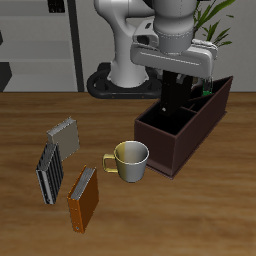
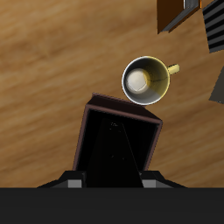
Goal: Place the green book into the left desk caddy's left compartment and place the black book into the left desk caddy's right compartment and place the orange book into the left desk caddy's right compartment
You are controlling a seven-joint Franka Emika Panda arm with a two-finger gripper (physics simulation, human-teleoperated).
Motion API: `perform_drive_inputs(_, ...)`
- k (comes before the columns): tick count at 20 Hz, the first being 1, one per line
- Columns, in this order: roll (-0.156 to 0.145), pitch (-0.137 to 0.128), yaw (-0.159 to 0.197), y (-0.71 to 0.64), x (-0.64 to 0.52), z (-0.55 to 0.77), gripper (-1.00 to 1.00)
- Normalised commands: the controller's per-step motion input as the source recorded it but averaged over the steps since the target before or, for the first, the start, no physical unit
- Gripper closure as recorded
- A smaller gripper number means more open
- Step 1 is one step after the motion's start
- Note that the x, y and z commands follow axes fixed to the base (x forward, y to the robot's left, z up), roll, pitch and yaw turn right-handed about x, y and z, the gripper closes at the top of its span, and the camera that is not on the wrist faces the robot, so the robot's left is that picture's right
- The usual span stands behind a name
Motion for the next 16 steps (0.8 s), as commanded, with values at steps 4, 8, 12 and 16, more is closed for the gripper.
perform_drive_inputs(4,0.017,0.025,0.001,0.02,0.07,-0.18,1.0)
perform_drive_inputs(8,-0.005,0.031,-0.01,0.01,0.01,-0.23,1.0)
perform_drive_inputs(12,0.034,0.017,0.006,0.12,-0.08,-0.19,1.0)
perform_drive_inputs(16,-0.001,0.023,-0.003,0.01,-0.01,-0.15,1.0)
